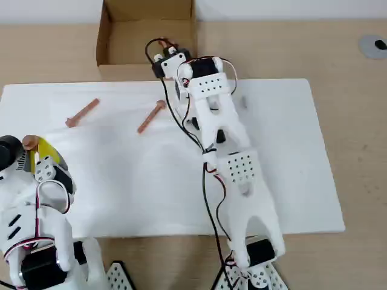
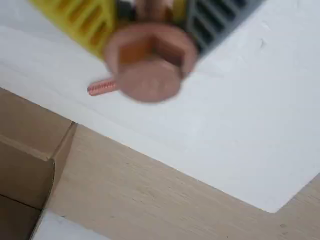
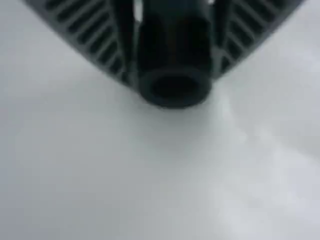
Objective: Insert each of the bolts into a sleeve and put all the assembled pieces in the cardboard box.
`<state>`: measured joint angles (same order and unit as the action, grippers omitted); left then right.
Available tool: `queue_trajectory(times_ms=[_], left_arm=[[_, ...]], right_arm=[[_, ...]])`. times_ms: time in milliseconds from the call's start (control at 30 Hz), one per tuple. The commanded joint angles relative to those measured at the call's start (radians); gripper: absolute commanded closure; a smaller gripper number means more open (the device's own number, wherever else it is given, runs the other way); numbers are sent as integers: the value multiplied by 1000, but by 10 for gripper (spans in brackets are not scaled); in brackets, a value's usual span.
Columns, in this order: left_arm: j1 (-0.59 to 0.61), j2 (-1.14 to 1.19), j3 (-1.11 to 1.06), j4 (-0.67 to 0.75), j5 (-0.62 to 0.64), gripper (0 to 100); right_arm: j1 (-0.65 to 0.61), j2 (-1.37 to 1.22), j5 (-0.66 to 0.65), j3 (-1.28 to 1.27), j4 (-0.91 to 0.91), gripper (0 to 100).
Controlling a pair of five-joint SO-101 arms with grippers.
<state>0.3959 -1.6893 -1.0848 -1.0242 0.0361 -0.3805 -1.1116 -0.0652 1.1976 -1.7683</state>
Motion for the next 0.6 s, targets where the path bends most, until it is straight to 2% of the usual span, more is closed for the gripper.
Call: queue_trajectory(times_ms=[0,200,567], left_arm=[[9,-10,52,5,-17,996],[9,-10,51,5,-21,996],[2,-10,49,6,-21,996]], right_arm=[[4,10,-12,19,-20,754],[-13,44,-6,7,-21,757],[-13,249,6,-240,-20,757]])
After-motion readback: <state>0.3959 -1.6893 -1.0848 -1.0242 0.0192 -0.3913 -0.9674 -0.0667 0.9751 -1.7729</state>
